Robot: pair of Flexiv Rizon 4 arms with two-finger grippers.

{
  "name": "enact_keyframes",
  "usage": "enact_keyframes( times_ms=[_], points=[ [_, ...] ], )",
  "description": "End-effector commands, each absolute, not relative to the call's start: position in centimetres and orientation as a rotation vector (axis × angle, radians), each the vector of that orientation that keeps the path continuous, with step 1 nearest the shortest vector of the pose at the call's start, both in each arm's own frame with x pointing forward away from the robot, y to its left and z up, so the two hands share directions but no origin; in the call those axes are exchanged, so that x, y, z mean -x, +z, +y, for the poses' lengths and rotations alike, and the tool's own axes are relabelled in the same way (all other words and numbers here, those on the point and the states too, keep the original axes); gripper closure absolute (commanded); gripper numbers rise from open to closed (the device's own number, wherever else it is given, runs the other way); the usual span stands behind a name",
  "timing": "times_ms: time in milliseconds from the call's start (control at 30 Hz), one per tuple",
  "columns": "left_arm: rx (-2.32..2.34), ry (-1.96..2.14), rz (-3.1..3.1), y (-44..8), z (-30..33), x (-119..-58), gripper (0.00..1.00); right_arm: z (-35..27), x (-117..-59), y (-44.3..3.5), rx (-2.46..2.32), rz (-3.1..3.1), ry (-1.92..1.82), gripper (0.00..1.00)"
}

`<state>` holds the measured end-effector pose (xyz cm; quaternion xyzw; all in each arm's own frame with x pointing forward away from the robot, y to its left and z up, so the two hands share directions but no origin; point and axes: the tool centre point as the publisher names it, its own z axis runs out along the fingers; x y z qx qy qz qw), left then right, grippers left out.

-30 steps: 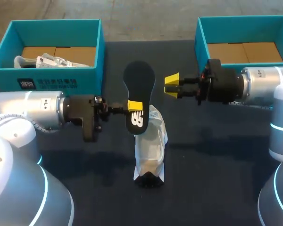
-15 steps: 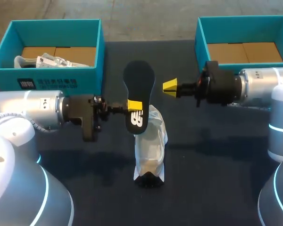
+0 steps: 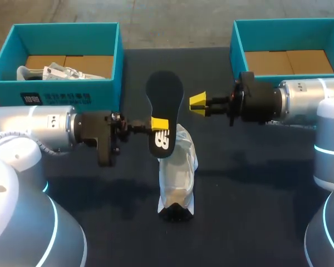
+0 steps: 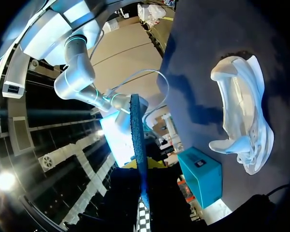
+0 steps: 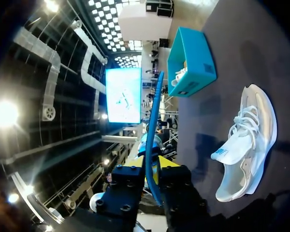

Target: Take the shoe out of the shoebox, open the shoe tongue, remove and reinsert the insole, then place the shoe into the shoebox

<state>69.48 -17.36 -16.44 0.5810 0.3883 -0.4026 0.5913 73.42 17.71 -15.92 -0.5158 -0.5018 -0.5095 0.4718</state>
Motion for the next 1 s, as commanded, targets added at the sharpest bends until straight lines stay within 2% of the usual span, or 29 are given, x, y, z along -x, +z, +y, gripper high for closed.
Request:
enact_keyframes(
  times_ms=[33, 767, 800, 833, 867, 933, 1000],
  points=[
    [-1.35, -0.934, 0.902, -16.5, -17.5, -69.5, 1.0, 17.7, -73.3, -16.0, 1.265, -1.226, -1.247, 0.0],
    [-1.35, -0.934, 0.902, -16.5, -17.5, -69.5, 1.0, 18.2, -73.2, -16.3, 1.252, -1.226, -1.24, 0.0],
    [-1.35, -0.934, 0.902, -16.5, -17.5, -69.5, 1.0, 18.3, -73.1, -16.3, 1.252, -1.226, -1.241, 0.15],
    [-1.35, -0.934, 0.902, -16.5, -17.5, -69.5, 1.0, 18.3, -73.1, -16.2, 1.251, -1.226, -1.241, 0.39],
    [-1.35, -0.934, 0.902, -16.5, -17.5, -69.5, 1.0, 18.3, -73.1, -16.1, 1.25, -1.227, -1.242, 0.42],
    [-1.35, -0.934, 0.902, -16.5, -17.5, -69.5, 1.0, 18.5, -73.2, -16.1, 1.246, -1.229, -1.244, 0.38],
    [-1.35, -0.934, 0.902, -16.5, -17.5, -69.5, 1.0, 18.7, -73.2, -16.0, 1.241, -1.228, -1.246, 0.24]
  ],
)
